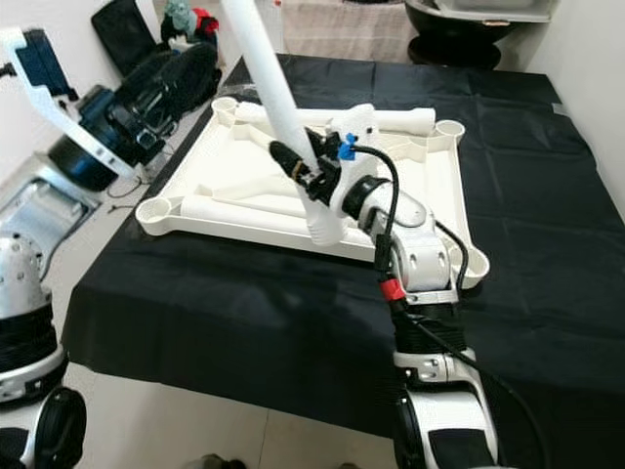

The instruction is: Building children table

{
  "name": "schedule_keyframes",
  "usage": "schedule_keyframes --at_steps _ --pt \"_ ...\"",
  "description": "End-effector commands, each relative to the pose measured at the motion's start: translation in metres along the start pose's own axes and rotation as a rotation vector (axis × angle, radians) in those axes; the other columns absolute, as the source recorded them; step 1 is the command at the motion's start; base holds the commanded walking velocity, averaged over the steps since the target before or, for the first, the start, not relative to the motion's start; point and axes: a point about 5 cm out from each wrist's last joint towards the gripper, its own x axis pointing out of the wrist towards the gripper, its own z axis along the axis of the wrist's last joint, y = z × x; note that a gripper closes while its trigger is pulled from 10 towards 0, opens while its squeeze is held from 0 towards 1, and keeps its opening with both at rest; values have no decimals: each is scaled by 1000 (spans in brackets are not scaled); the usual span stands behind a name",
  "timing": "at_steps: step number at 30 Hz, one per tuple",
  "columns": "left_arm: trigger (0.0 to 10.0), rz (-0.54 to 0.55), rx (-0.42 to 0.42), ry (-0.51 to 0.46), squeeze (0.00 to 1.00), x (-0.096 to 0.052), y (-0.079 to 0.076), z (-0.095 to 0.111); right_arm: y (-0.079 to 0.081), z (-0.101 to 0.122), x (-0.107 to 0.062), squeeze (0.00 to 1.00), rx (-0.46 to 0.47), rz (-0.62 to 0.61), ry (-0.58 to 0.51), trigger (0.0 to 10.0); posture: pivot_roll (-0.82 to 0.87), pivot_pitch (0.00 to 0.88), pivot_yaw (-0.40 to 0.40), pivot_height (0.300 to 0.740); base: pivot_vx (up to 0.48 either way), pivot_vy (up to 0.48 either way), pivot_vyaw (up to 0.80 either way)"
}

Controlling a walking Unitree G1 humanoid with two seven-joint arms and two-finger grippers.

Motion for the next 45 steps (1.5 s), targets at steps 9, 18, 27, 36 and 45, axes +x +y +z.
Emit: schedule_keyframes --at_steps 9,18,27,36,45 --pt "10000 155 -31 3 525 2 22 -5 7 2 -5 0 -75 44 -36 10000 -71 48 40 740 0 0 0" --pt "10000 86 -124 10 0 17 19 -12 19 8 -8 0 -110 124 -66 10000 -81 50 46 740 0 0 0" --pt "10000 43 -132 37 0 25 13 -21 26 13 -8 0 -125 176 -86 10000 -90 48 56 740 0 0 0" --pt "0 47 -51 55 0 27 14 -23 36 18 -8 0 -134 245 -104 10000 -88 46 57 740 0 0 0" --pt "0 14 63 94 0 29 4 -26 36 16 -8 0 -144 236 -88 10000 -87 46 53 740 0 0 0"
